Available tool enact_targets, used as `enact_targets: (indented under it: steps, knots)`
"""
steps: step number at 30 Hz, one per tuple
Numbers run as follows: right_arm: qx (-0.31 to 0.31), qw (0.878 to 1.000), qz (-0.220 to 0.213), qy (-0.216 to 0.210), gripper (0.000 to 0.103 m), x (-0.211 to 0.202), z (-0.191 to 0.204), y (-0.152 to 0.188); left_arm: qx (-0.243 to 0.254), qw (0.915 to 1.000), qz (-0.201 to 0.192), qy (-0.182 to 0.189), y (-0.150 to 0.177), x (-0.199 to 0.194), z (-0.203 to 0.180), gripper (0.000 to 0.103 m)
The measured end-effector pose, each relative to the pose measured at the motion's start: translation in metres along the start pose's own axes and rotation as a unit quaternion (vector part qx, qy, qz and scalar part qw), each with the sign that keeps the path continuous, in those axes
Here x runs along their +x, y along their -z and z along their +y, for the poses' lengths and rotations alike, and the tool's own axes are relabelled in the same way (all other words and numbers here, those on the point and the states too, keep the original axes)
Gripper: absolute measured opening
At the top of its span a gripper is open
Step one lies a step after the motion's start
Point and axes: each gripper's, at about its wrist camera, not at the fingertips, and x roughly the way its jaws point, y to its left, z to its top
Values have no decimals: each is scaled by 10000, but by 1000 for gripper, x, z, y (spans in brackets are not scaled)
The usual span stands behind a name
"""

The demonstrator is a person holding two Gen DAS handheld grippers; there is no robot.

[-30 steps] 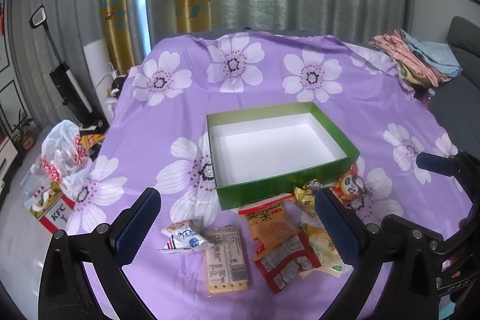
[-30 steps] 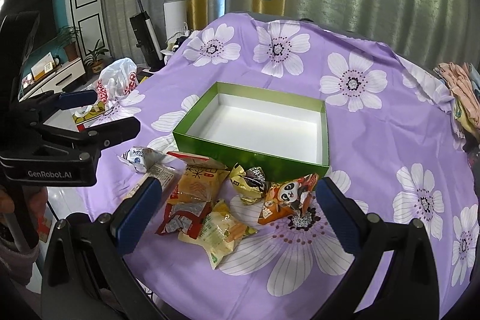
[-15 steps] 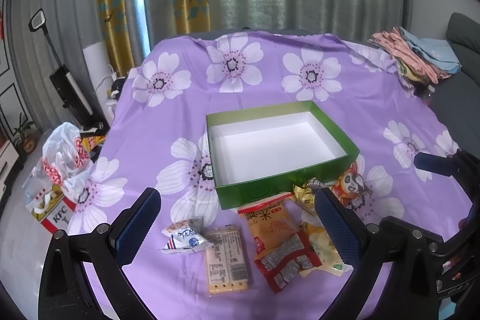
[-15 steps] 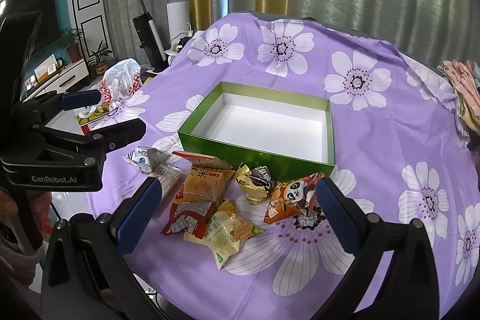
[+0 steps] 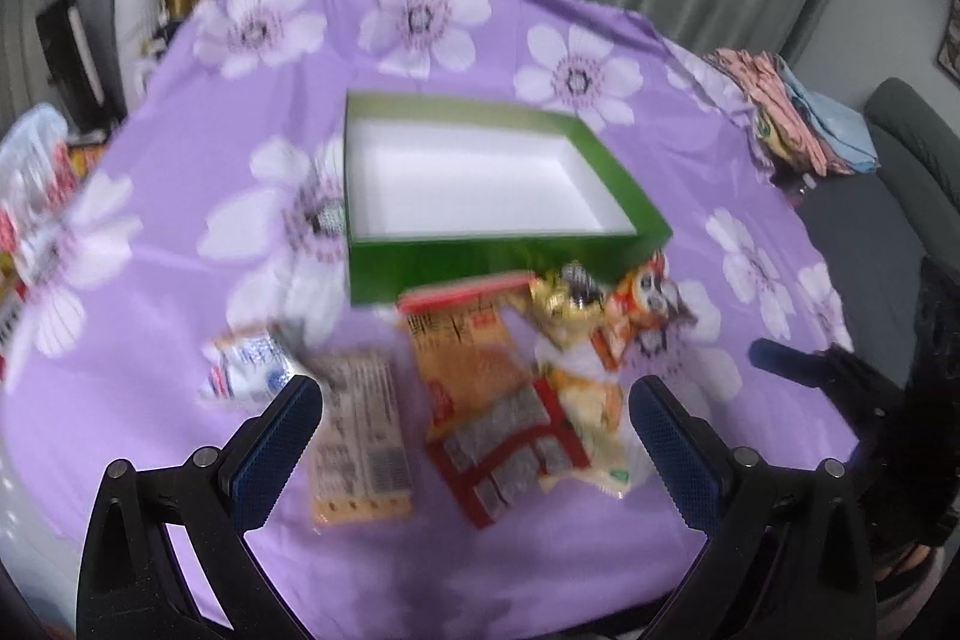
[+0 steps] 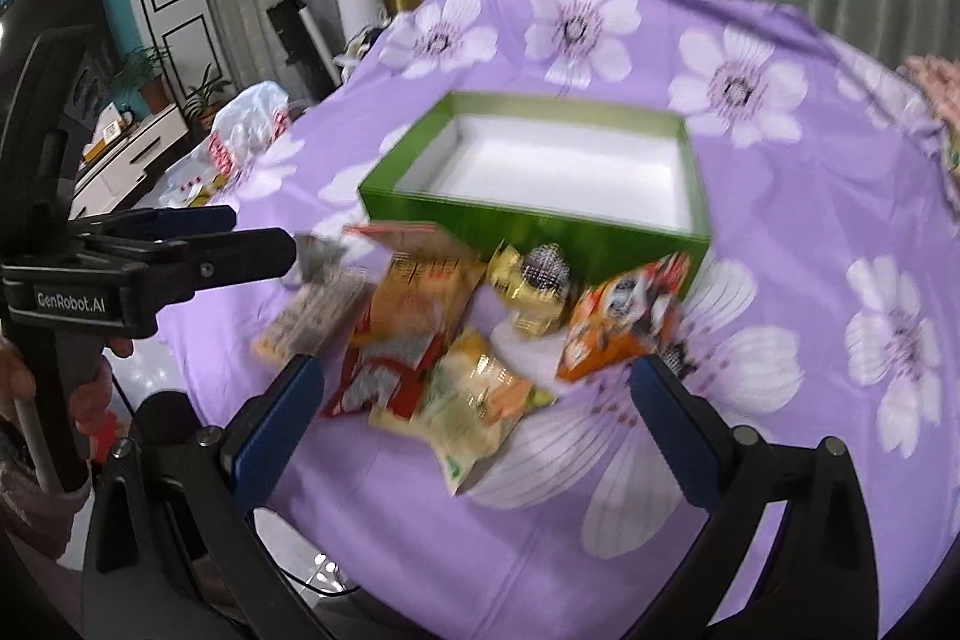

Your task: Organize snacks

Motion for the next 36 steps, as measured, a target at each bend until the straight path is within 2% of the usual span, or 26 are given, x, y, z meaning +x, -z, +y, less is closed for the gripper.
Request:
enact_targets:
  steps: [5,9,13,18,23,27,28,30,31,34,36]
  knots:
    - [4,9993,289,-240,93,19,0,21,-274,9974,346,577,23,16,8,102]
    - [39,9979,565,-303,85,33,-4,39,-150,9934,559,995,41,25,-2,102]
    - [104,9976,579,-378,76,38,-6,51,-49,9932,575,1012,51,33,-10,102]
    - [-374,9966,280,-672,72,39,10,46,-455,9893,656,1223,49,46,2,102]
    - [-915,9921,264,-815,58,55,29,32,-978,9806,808,1493,45,59,13,102]
    - [-1044,9904,266,-869,56,64,32,21,-1122,9786,798,1531,44,62,19,101]
    - [-1063,9899,279,-899,55,65,32,18,-1228,9759,850,1593,43,64,23,101]
    - [-1131,9888,314,-918,54,71,34,14,-1505,9679,986,1753,44,71,32,98]
    - [-1161,9884,380,-903,52,75,34,13,-1539,9666,1004,1789,44,73,33,98]
    - [-1092,9891,549,-819,48,84,31,12,-1576,9651,975,1853,42,72,35,97]
    - [-1044,9891,574,-866,48,85,28,13,-1594,9662,951,1789,41,73,38,89]
